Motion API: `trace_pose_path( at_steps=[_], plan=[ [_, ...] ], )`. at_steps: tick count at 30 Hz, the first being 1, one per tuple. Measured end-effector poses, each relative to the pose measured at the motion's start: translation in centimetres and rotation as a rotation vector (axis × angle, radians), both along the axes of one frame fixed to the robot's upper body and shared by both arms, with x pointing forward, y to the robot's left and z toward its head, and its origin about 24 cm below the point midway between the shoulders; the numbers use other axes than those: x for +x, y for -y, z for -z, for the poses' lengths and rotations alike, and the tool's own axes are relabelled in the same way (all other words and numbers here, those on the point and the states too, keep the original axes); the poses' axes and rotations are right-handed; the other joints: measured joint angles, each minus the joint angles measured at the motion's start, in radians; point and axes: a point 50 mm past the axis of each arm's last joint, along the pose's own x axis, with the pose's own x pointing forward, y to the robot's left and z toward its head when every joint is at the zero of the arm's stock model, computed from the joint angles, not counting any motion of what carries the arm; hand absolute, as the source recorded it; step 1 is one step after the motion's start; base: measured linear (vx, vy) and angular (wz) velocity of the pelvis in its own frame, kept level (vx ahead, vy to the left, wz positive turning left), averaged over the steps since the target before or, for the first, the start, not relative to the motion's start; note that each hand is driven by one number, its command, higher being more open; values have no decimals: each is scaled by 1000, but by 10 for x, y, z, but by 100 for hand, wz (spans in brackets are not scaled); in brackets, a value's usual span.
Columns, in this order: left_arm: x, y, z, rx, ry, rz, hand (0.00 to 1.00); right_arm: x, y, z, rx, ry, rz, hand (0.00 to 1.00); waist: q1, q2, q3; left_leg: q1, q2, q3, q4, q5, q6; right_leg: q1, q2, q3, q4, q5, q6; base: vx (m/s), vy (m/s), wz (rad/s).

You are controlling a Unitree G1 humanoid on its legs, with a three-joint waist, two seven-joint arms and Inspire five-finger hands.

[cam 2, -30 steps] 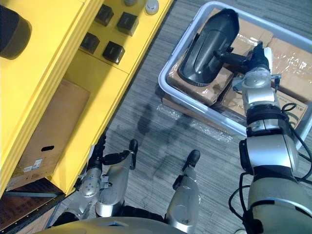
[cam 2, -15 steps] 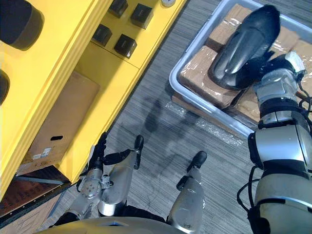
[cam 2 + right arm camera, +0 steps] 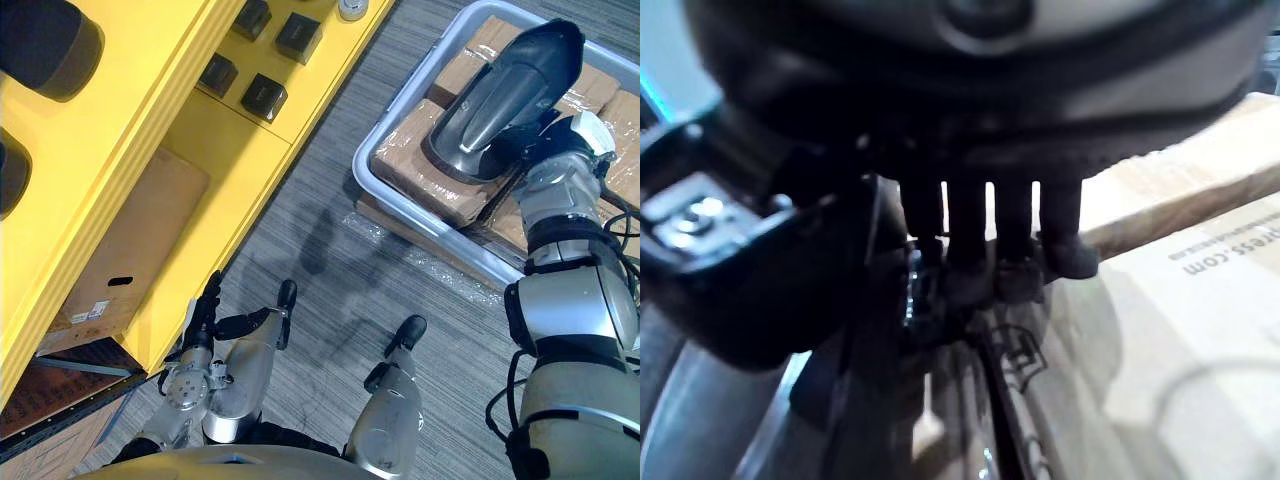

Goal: Walk over and take three plastic housings, then place them on the shelf

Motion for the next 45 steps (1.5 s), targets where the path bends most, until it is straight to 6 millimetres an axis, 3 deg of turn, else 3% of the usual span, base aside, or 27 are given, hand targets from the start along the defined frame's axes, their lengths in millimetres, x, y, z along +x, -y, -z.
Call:
trace_pose_path(
  at_steps=[2,7,12,16,18,20,24,27,31,37,39,45],
  plan=[
    [4,2,-14,-26,65,0,100,1,-4,1,-27,27,-32,0,-17,-2,2,7,3,0,-1,-1,-1,7,3,1,-2,0,0,0,0,0],
    [31,-5,-84,-99,383,-35,100,5,-26,-4,-103,179,-153,0,-69,-23,15,32,20,26,-3,-5,-6,13,15,28,-2,2,-4,-6,4,-16],
    [60,-25,-146,29,654,-43,100,4,-48,-15,-174,315,-242,0,-116,-46,27,64,36,55,-24,-2,-10,14,27,59,-4,5,-8,-1,0,-20],
    [78,-43,-172,95,711,-32,100,10,-69,-14,-176,354,-308,0,-147,-70,31,89,43,86,-39,-1,-11,10,31,90,-4,8,-11,14,13,-21],
    [95,-42,-185,48,699,63,100,15,-80,-9,-187,344,-336,0,-149,-88,29,99,50,106,-44,-1,-11,6,38,112,-14,17,-19,9,13,-26],
    [113,-34,-189,-41,626,165,100,17,-87,-9,-203,344,-357,0,-150,-94,29,100,53,116,-46,0,-12,3,42,121,-24,26,-21,-10,11,-19],
    [143,-25,-167,-208,366,303,100,31,-127,-25,-318,363,-497,0,-178,-120,28,118,55,150,-82,18,-16,-14,43,149,-38,40,-23,-8,6,-21],
    [152,-16,-154,-414,220,375,100,36,-152,-44,-379,405,-603,0,-199,-137,27,125,60,170,-106,31,-21,-32,47,164,-38,45,-26,8,-1,-20],
    [161,-14,-165,-609,206,407,100,39,-168,-51,-434,410,-665,0,-196,-144,26,155,71,194,-134,44,-27,-29,58,184,-36,46,-28,10,-1,-13],
    [168,17,-193,-1027,261,552,100,44,-206,-32,-432,355,-806,0,-210,-170,18,181,72,201,-163,63,-33,-20,61,185,-37,48,-30,-13,2,-2],
    [167,22,-193,-1119,262,561,100,45,-216,-24,-453,323,-834,0,-216,-173,16,190,74,199,-165,63,-34,-9,64,184,-37,47,-31,0,0,0],
    [171,13,-184,-1220,256,485,100,47,-214,-4,-431,263,-844,0,-213,-177,16,191,74,183,-164,69,-34,5,66,169,-38,48,-32,-21,8,7]
  ],
)
